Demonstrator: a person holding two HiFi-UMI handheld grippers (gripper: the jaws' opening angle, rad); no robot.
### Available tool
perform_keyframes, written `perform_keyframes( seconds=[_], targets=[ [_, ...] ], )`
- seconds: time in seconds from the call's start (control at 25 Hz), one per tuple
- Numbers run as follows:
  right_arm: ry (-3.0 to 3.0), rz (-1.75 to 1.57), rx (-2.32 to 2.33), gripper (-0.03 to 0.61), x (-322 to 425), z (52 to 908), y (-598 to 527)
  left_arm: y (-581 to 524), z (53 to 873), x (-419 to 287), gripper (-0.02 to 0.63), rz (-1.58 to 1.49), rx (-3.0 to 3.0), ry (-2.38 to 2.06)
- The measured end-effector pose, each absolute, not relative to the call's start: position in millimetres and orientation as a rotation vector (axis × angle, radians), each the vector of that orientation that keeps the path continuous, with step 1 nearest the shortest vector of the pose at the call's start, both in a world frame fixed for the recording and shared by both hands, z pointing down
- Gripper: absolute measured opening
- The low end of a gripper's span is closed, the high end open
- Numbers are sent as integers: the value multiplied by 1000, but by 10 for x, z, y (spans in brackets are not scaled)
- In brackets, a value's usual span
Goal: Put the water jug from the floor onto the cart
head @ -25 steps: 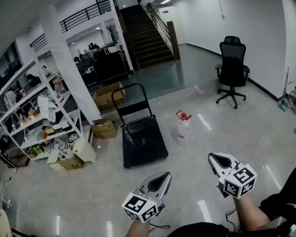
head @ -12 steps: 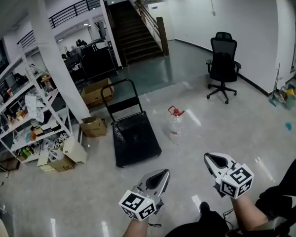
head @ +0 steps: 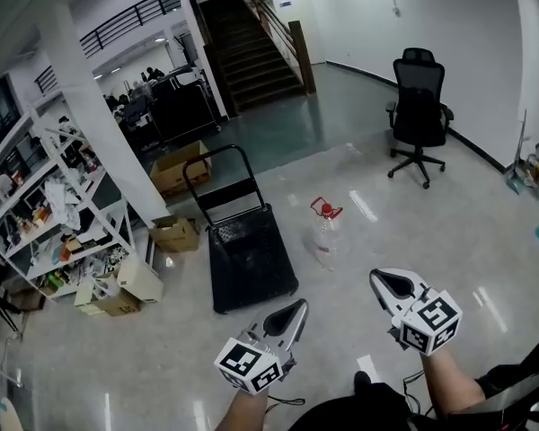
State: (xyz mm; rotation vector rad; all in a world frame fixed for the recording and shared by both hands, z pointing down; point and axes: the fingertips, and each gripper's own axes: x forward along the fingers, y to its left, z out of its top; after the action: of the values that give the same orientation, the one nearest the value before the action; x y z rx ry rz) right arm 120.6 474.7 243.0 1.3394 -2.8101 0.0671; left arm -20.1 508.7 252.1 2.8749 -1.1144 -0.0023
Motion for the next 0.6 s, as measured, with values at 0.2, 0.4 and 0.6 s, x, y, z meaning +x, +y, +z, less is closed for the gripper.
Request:
perform_keyframes(
  seconds=[0.2, 0.4, 0.6],
  targets=[
    [-2769, -20, 1338, 3, 1547, 2363, 3962, 4315, 2471, -20, 2, 3, 2833, -1210],
    [-2803, -11, 1322, 3, 1781, 2367, 3347, 3772, 2422, 197, 2, 18, 2822, -1226],
    [-2814, 41, 1308, 3, 1696, 2475, 2753, 3243, 2488, 161, 2, 62, 2810, -1230]
  ],
)
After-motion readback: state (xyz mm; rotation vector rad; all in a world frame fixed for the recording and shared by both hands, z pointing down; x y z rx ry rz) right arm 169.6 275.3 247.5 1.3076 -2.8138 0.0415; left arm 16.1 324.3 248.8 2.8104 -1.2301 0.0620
